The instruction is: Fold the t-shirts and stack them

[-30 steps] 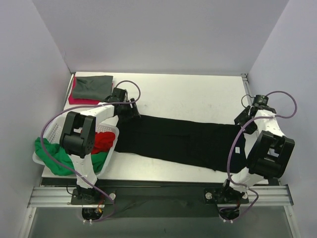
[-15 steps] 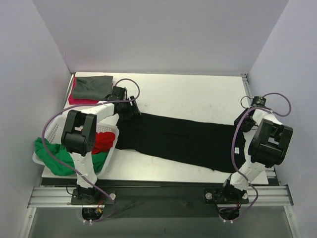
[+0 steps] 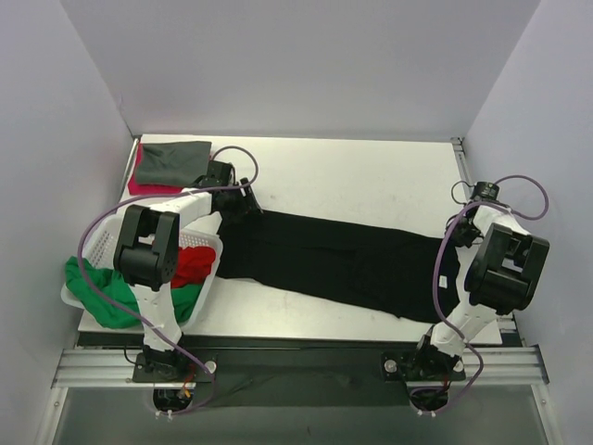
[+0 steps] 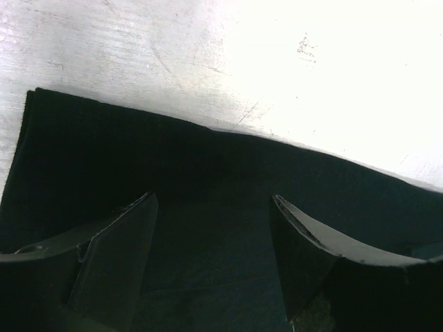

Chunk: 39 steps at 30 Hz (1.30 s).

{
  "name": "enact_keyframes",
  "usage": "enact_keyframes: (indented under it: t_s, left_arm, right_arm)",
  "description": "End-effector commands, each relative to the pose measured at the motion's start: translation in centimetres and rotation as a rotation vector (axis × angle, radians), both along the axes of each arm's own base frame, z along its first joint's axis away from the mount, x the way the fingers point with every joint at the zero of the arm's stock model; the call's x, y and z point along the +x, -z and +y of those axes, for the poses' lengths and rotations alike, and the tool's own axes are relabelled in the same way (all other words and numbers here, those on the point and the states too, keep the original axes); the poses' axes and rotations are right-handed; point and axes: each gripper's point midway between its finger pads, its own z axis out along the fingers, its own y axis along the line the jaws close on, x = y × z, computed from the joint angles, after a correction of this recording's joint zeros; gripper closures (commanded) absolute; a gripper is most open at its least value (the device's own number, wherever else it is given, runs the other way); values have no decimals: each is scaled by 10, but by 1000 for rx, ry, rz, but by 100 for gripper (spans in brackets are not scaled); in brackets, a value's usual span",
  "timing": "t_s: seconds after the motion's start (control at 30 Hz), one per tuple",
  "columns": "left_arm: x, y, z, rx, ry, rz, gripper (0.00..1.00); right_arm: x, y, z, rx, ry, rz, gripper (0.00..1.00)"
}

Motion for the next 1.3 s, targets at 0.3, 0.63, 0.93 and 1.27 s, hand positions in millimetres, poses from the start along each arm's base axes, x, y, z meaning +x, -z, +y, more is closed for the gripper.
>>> enact_keyframes:
  t_s: [0.3,0.63,0.93,1.27]
  left_arm:
    - [-15,33,41,140,-77,83,23]
    - [-1,5,13,131,26,-7,21]
    - [12,-39,4,151,53,-99,19]
    - [-10,-81,-48,114,150,-202,18]
  right_arm:
    - [-21,-18,-34,-133,111,33,95]
    - [-36,-33,-47,-211,154,61,62]
    - [-50,-69,-37,-273,169,7,59]
    - [-47,-53,69,-33,-7,-48,61]
